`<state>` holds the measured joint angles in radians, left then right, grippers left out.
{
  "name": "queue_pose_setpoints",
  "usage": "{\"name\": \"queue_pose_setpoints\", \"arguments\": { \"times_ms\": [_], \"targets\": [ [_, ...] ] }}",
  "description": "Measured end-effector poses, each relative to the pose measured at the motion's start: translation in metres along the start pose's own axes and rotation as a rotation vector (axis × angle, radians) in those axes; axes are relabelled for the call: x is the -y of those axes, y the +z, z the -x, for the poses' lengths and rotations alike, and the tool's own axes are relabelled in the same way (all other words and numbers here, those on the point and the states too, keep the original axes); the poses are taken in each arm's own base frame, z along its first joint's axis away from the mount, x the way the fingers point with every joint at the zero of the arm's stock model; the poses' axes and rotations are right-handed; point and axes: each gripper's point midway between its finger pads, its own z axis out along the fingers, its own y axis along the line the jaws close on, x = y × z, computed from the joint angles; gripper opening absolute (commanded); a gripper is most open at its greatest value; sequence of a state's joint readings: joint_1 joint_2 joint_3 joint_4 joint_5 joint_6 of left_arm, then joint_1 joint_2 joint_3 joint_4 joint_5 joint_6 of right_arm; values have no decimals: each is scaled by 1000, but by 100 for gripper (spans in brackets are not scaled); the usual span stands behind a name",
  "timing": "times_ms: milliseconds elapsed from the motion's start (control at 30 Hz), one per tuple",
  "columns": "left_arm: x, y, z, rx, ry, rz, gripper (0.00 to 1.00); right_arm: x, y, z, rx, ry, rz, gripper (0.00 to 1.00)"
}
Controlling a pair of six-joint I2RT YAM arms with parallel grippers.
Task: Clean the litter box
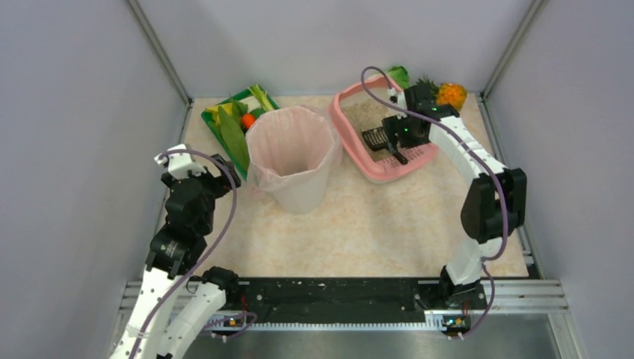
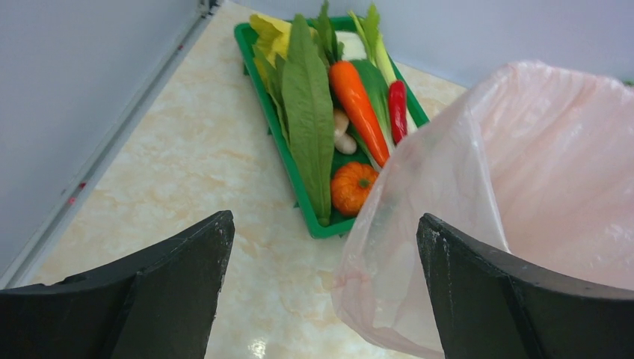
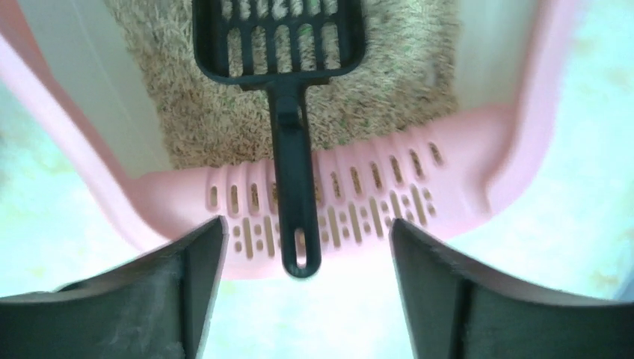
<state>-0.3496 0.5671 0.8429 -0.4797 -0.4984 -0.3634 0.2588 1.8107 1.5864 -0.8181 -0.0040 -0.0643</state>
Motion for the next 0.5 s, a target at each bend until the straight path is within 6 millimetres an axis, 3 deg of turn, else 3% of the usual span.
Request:
{"name": "queue_pose_setpoints", "arguments": {
  "times_ms": [100, 300, 400, 500],
  "targets": [
    [-9, -1, 15, 30, 3, 28, 99, 9, -39, 14, 136, 26, -60, 99],
    [-14, -9, 39, 80, 31, 42, 99, 36, -162, 36, 543, 120, -224, 99],
    [-17, -15, 45, 104, 37, 47, 99, 51, -222, 20, 731, 192, -314, 99],
    [-24, -24, 49, 127, 41, 60, 99, 64, -268, -10, 871, 266, -395, 99]
  ]
}}
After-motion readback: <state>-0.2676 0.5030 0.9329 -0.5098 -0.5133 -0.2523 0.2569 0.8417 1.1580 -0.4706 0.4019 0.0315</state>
